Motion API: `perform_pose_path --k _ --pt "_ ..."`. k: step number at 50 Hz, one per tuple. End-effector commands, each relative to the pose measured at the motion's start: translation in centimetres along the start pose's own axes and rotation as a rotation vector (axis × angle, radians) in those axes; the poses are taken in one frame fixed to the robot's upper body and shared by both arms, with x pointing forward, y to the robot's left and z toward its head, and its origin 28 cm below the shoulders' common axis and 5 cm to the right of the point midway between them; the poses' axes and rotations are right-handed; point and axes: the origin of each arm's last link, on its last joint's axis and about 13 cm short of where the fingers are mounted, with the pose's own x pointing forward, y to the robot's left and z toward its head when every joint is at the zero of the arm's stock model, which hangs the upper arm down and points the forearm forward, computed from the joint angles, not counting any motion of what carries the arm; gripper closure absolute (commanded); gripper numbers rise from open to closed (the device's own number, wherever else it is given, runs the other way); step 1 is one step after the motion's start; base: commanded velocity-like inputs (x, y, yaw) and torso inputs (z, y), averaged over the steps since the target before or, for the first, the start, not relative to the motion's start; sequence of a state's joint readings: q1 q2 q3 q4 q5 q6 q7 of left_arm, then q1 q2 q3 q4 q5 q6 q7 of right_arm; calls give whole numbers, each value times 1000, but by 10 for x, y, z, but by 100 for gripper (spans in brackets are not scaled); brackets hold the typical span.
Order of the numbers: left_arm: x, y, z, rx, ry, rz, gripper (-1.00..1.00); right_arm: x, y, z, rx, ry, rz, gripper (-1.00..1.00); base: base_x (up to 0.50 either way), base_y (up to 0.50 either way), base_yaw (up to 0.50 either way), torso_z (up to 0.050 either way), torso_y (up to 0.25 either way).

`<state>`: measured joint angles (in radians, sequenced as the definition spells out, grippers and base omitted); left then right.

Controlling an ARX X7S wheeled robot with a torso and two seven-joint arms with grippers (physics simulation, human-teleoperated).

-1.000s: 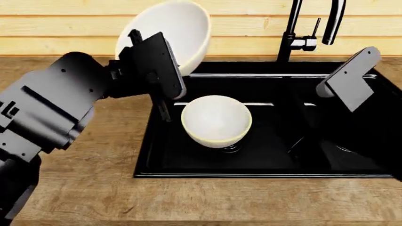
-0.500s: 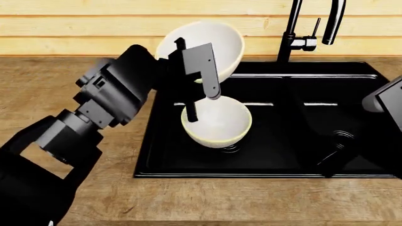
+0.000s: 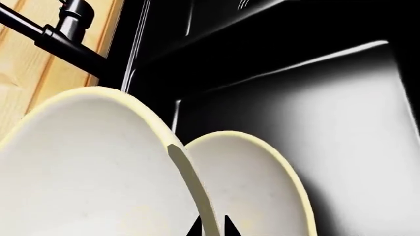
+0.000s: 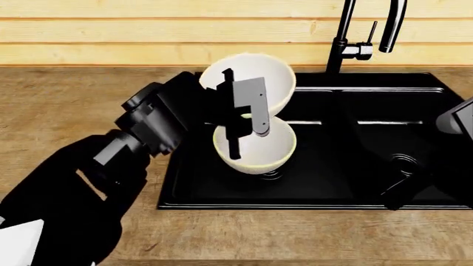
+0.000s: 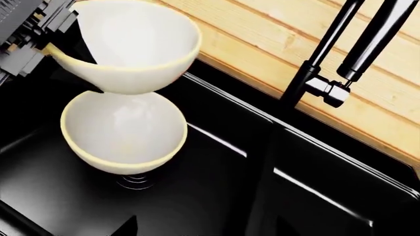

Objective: Stack the bowls in the sink.

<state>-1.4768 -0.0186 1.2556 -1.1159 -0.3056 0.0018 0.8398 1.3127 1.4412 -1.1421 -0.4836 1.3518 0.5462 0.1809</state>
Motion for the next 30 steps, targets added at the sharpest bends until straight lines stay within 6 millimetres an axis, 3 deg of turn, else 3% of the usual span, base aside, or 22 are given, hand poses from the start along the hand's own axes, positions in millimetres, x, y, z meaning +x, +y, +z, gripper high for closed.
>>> perform_pose_path --k 1,30 --pt "9 -7 -3 0 1 -22 100 1 0 -1 1 9 -1 -100 0 0 0 0 0" --pt "28 -30 -16 -30 11 -92 100 0 0 -3 2 19 0 -100 0 0 0 0 0"
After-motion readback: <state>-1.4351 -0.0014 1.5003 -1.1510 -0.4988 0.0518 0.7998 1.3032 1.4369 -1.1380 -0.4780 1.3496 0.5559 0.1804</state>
